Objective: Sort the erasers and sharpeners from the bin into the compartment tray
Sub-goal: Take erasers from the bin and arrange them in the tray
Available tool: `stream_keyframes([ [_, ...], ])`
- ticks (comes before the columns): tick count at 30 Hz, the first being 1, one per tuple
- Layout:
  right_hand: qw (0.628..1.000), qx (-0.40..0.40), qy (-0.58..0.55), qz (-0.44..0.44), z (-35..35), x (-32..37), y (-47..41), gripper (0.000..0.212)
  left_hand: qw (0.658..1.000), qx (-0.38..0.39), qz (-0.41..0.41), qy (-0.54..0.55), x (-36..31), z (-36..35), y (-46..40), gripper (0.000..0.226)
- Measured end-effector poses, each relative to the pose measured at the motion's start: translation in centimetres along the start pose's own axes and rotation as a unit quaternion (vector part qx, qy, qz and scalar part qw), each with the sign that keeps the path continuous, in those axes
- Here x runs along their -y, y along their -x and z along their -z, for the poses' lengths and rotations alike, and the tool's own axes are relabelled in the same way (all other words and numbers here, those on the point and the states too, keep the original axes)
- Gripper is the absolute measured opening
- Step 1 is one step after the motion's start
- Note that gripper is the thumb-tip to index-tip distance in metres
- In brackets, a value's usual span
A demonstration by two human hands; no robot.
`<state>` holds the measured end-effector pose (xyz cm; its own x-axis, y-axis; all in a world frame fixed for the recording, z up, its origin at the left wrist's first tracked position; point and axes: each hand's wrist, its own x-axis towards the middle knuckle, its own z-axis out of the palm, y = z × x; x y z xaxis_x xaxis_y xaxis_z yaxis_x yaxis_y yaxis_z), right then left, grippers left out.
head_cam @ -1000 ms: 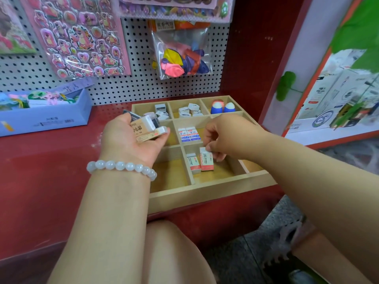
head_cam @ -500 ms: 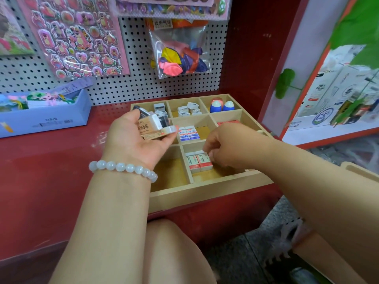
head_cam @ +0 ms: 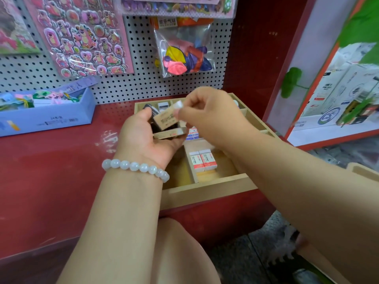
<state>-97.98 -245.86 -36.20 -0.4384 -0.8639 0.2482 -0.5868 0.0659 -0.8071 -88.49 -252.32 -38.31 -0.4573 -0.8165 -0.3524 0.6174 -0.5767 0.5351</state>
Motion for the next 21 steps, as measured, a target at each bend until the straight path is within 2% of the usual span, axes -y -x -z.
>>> stream_keyframes([
  [2,0.995,-0.015,-0.097,-0.025,0.5,0.2,-0.8,0.016,0.999,-0.016,-0.033,0.016,-1.3,0.6,-0.1,0.027],
  [4,0.993,-0.014,-0.115,-0.033,0.5,0.1,-1.7,0.018,0.996,-0.038,-0.077,0.03,-3.0,1.4,-0.3,0.024],
  [7,0.999,0.013,-0.015,-0.032,-0.6,-0.3,-3.5,0.005,0.987,-0.072,-0.142,0.031,-5.2,2.8,-0.4,0.023],
  [12,0.979,0.096,0.179,-0.025,-3.6,-0.8,-6.3,0.01,0.981,-0.089,-0.165,0.04,-6.0,3.5,-0.7,0.029],
  [15,0.967,0.137,0.214,-0.032,-4.7,-0.7,-7.1,0.017,0.983,-0.085,-0.155,0.045,-5.6,3.4,-1.0,0.018],
  [17,0.946,0.157,0.283,-0.024,-5.4,-0.3,-7.3,0.012,0.985,-0.077,-0.149,0.044,-5.5,3.5,-1.2,0.014],
  [18,0.946,0.143,0.289,-0.038,-5.9,0.1,-7.0,0.012,0.985,-0.08,-0.148,0.044,-5.5,3.7,-1.3,0.014],
  [21,0.903,0.175,0.392,-0.007,-6.3,0.5,-6.5,0.023,0.983,-0.093,-0.153,0.04,-5.6,4.0,-1.5,0.017],
])
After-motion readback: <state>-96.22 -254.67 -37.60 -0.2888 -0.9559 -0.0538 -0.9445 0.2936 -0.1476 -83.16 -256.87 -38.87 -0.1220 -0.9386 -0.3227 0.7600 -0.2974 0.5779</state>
